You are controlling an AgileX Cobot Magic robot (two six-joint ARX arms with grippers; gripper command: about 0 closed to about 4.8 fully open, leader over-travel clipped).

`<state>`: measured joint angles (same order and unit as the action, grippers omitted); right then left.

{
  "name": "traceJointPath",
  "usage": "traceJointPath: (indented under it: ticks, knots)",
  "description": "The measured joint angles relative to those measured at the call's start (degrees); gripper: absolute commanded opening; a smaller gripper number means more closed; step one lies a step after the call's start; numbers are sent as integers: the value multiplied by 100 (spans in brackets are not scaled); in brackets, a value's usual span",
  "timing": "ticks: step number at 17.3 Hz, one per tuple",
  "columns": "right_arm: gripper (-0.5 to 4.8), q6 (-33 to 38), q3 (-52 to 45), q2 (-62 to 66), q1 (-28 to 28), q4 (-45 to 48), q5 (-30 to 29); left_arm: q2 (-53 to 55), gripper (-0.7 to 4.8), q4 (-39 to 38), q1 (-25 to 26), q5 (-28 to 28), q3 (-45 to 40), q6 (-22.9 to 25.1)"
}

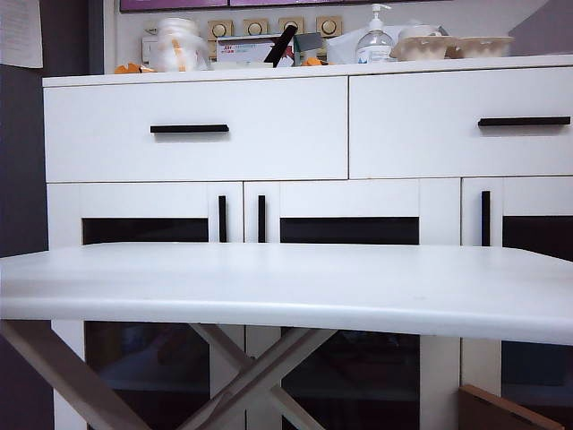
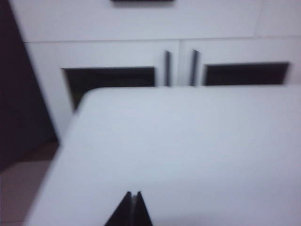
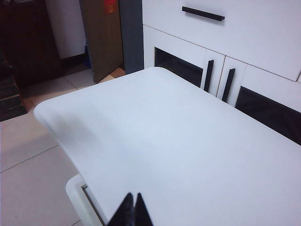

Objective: Pick up a can of beer from the white table, open the left drawer, place the beer inside the drawer, and finally close the drawer.

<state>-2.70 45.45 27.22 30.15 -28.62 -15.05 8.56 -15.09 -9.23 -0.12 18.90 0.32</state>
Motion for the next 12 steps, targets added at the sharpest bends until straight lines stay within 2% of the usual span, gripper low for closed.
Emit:
traceJointPath:
  ticks: [4, 8, 12]
  knots:
    - [0, 0, -2, 0, 0, -2, 0, -385, -6, 584, 496, 173, -546, 2]
    - [0, 0, -2, 0, 0, -2, 0, -828, -6, 1108, 599, 883, -1283, -2]
    - [0, 0, 0, 0, 0, 0, 0, -833, -6, 1147, 588, 737, -1569, -2]
